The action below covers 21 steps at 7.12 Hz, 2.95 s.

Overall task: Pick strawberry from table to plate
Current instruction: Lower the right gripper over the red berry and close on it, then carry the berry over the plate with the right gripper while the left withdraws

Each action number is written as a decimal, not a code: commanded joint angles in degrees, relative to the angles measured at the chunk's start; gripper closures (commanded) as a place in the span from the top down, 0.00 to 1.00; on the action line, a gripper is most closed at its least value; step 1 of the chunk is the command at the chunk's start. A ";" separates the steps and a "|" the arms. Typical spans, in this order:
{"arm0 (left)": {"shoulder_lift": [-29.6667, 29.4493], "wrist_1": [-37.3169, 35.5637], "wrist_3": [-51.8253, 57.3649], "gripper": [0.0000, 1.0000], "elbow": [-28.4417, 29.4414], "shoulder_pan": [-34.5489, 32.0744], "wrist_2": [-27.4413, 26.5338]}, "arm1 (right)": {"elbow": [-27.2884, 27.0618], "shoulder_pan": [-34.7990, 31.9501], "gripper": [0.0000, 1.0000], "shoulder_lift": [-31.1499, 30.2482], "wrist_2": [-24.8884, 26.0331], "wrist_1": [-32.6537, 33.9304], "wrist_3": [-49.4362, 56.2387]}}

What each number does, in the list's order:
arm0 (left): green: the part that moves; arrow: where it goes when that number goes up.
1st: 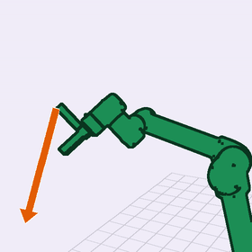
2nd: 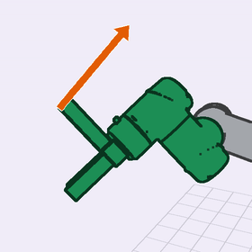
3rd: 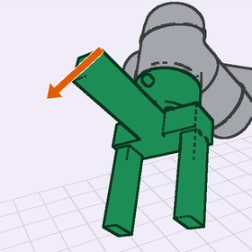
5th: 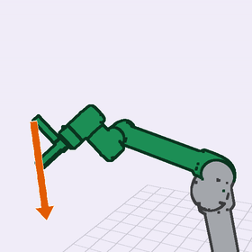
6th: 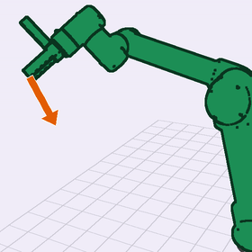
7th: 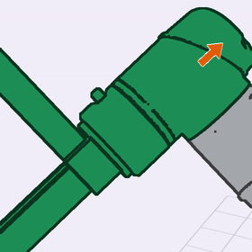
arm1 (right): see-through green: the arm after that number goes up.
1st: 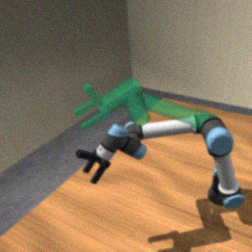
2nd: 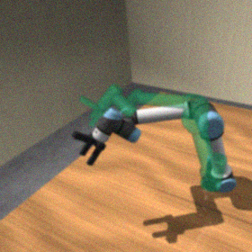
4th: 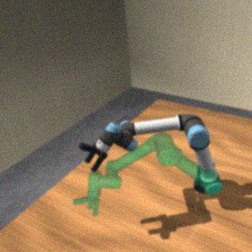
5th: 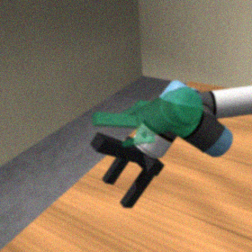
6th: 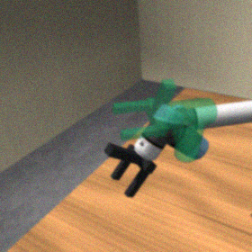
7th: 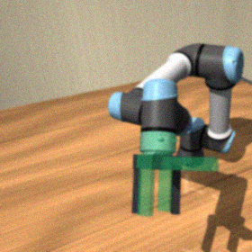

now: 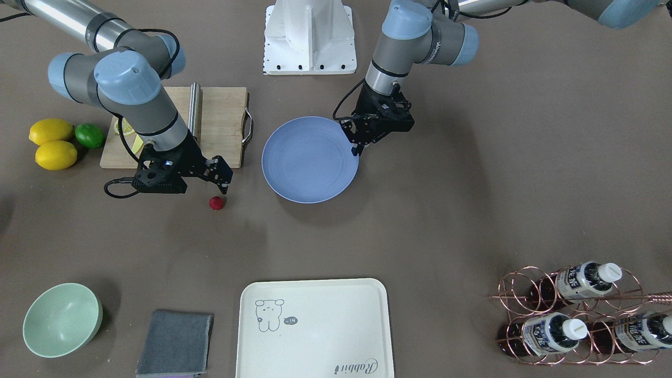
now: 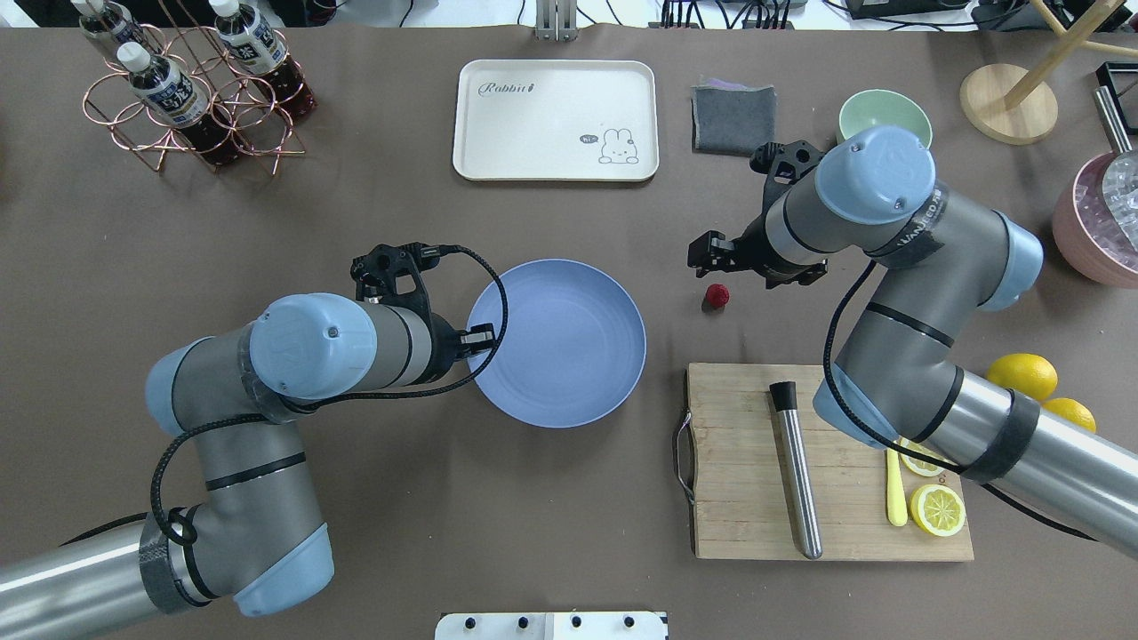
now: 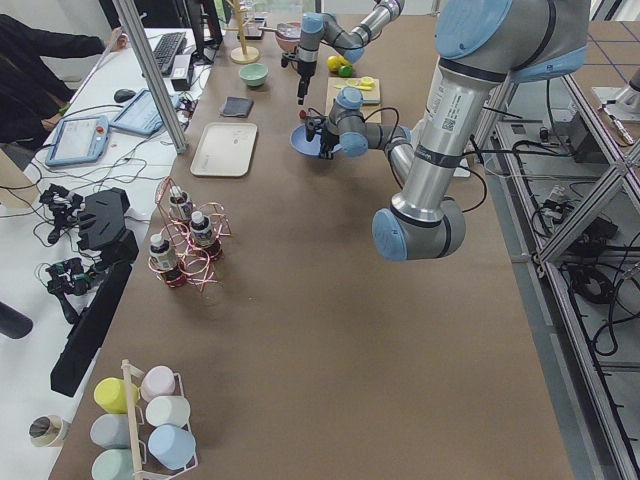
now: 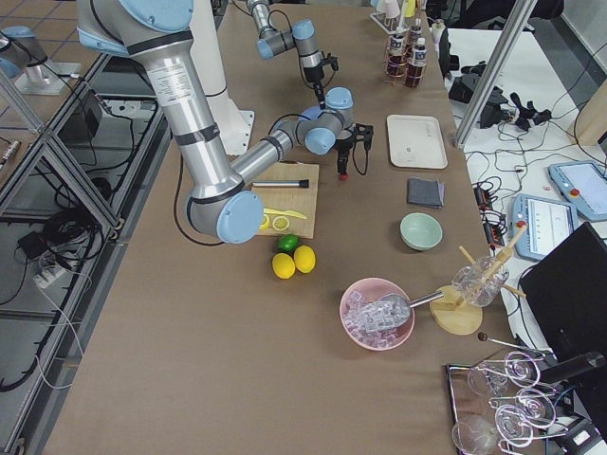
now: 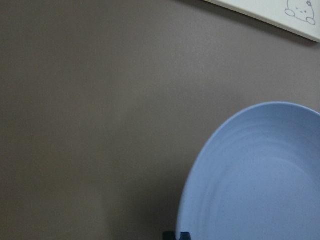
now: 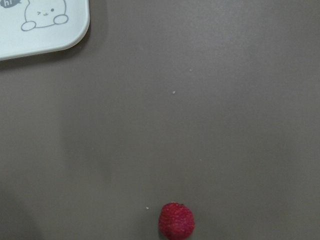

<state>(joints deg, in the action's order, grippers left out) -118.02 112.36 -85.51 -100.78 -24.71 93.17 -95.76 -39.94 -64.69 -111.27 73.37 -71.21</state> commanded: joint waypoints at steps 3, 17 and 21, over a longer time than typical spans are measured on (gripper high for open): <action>0.07 4.35 -1.33 0.00 4.53 0.36 -1.33 | 6.36 0.65 1.00 3.42 0.88 -0.41 0.28; 5.52 5.68 9.74 0.98 -1.62 -10.42 -2.41 | 1.01 -0.06 0.00 11.04 0.44 12.47 0.20; 18.06 9.38 29.89 0.98 -1.53 -24.37 20.95 | 2.85 10.82 0.00 17.91 9.65 13.03 -2.96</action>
<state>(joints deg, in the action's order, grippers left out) -104.29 121.42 -64.02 -102.69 -43.16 101.68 -94.15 -32.54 -49.11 -104.32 86.27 -72.94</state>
